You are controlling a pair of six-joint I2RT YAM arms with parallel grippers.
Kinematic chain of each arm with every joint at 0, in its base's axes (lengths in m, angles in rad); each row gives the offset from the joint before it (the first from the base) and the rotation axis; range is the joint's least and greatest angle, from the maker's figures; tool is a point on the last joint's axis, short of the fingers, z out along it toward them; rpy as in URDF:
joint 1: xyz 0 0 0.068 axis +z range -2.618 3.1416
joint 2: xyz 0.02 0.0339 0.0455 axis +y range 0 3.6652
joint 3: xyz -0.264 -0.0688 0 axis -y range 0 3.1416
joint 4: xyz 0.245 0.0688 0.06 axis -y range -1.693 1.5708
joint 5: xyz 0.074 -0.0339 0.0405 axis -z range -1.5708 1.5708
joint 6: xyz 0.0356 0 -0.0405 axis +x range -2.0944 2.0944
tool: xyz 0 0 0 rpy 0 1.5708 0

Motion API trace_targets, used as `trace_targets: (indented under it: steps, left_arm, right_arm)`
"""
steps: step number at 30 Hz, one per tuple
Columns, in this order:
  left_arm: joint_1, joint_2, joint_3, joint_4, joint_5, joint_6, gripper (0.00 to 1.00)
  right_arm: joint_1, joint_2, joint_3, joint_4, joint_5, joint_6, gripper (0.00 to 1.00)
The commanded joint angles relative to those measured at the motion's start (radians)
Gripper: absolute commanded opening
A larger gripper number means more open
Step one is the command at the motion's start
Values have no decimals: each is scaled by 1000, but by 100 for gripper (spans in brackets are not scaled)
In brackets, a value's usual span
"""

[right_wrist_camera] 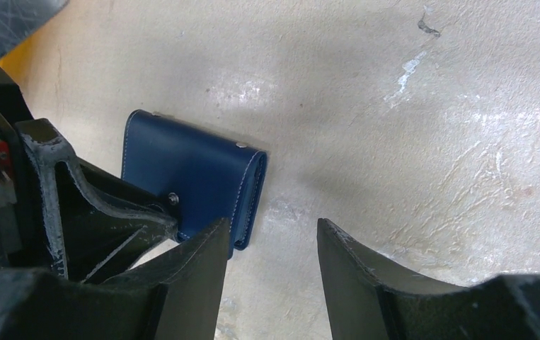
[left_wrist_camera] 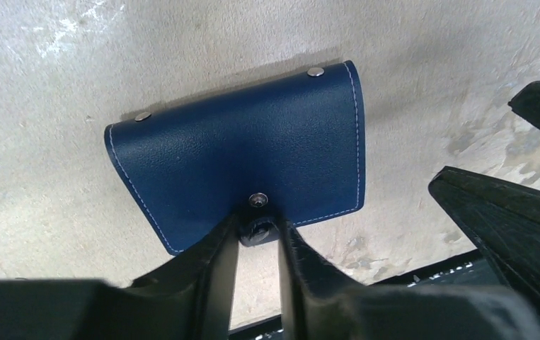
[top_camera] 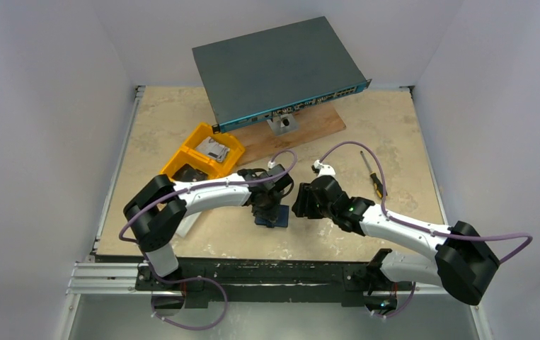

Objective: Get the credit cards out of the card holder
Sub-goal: Open the card holder at the center of the board.

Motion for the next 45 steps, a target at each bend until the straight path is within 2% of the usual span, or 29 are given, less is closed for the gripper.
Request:
trace_targets:
  steps: [1,3,4,8,15,19,25,28,31,34,40,45]
  left_arm:
    - [-18,-6,36,-1,-64,51,17]
    - [-24,-23,44,-6,-82,78,3]
    - [-25,-37,48,-5,-85,95,0]
    - [-37,-144,48,-2,-101,188,0]
    - [-42,-357,77,10,10,435,0]
    - [-42,-364,85,16,37,527,0]
    - [-42,-320,132,47,160,573,0]
    - [-42,-301,138,118,272,568,0]
    - [-43,-255,155,118,367,535,0]
    - [-43,-253,81,137,406,470,0]
    - [-38,-317,-113,33,229,342,0]
    - [-18,-369,-189,-86,69,198,0]
  right_arm:
    - [-7,-6,-5,36,-11,16,49]
    - [-7,-5,-4,36,-12,21,49]
    - [-7,-7,-5,37,-11,21,49]
    - [-7,-16,-7,27,-2,29,48]
    - [-7,-28,-8,12,19,51,47]
    - [-7,-36,-13,4,48,81,46]
    - [-9,-55,-30,-25,87,125,49]
    - [-28,-82,-39,-71,131,161,50]
    - [-59,-117,-54,-92,138,177,52]
    - [-63,-151,-71,-90,130,181,52]
    - [-63,-159,-74,-86,118,144,52]
    - [-63,-117,-55,-18,63,79,52]
